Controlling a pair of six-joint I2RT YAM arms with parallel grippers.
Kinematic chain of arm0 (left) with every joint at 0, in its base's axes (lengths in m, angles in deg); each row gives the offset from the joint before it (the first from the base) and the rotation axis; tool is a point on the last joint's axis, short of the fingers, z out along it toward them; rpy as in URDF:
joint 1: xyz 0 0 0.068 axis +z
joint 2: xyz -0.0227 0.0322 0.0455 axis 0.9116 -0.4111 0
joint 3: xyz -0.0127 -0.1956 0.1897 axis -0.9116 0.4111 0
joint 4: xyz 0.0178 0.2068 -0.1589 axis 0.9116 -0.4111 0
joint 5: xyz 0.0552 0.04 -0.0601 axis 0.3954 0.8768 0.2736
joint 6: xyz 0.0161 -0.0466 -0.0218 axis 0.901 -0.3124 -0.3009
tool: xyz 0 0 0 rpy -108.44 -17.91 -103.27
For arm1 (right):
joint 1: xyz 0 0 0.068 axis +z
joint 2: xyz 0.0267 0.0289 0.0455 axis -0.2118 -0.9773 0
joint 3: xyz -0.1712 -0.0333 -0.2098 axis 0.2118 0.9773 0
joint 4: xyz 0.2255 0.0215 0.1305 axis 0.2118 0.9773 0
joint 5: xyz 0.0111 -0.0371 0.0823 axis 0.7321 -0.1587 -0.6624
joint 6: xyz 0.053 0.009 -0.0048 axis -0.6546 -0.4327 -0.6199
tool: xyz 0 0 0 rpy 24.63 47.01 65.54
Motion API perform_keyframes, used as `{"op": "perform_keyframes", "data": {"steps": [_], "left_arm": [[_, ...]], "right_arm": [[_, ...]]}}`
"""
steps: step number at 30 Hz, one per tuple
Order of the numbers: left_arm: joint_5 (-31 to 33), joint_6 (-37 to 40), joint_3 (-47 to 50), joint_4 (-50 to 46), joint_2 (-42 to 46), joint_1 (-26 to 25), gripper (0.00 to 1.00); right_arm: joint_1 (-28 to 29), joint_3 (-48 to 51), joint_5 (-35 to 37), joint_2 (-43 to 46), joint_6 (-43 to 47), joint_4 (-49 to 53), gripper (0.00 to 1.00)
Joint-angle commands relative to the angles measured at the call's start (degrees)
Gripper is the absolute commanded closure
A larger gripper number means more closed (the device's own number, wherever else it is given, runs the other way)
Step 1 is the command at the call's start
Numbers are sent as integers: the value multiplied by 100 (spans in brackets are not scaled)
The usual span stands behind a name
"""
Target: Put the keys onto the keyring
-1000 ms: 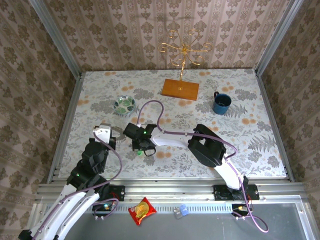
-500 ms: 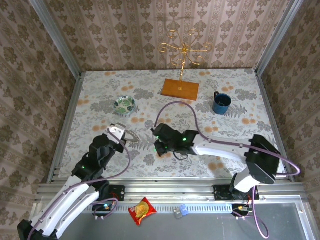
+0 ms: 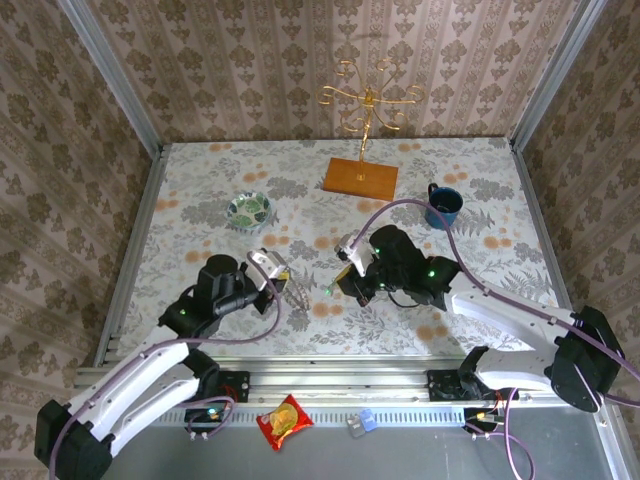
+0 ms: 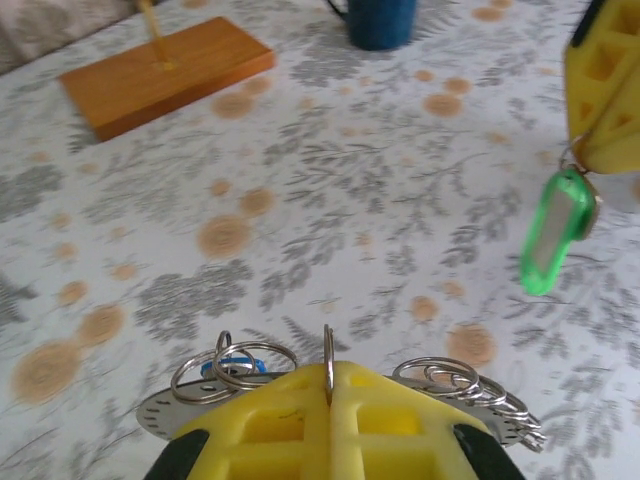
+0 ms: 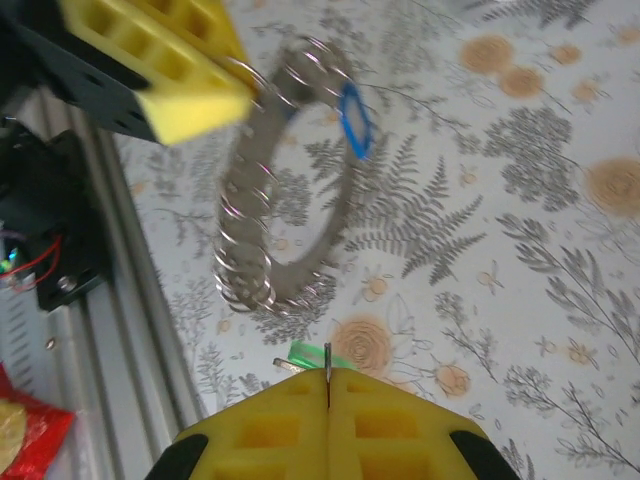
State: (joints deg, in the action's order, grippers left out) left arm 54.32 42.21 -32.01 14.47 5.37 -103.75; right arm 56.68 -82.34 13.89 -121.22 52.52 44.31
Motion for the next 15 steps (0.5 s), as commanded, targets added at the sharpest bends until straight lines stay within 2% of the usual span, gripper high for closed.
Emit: {"op": "perform_keyframes", "data": {"steps": [1,6,15], "left_arm": [[-760,169,-329,303,-210,-159,100],[-1020,396,-514,240,-578,-434,100],[-1068,715,-759,168,-1022,-809,100]], "right_arm": [[-20,53,-593,131,573,50,100],[-16,-74,-736,78,868,271,100],[78,-596,-1040,-340,1400,724,100]]}}
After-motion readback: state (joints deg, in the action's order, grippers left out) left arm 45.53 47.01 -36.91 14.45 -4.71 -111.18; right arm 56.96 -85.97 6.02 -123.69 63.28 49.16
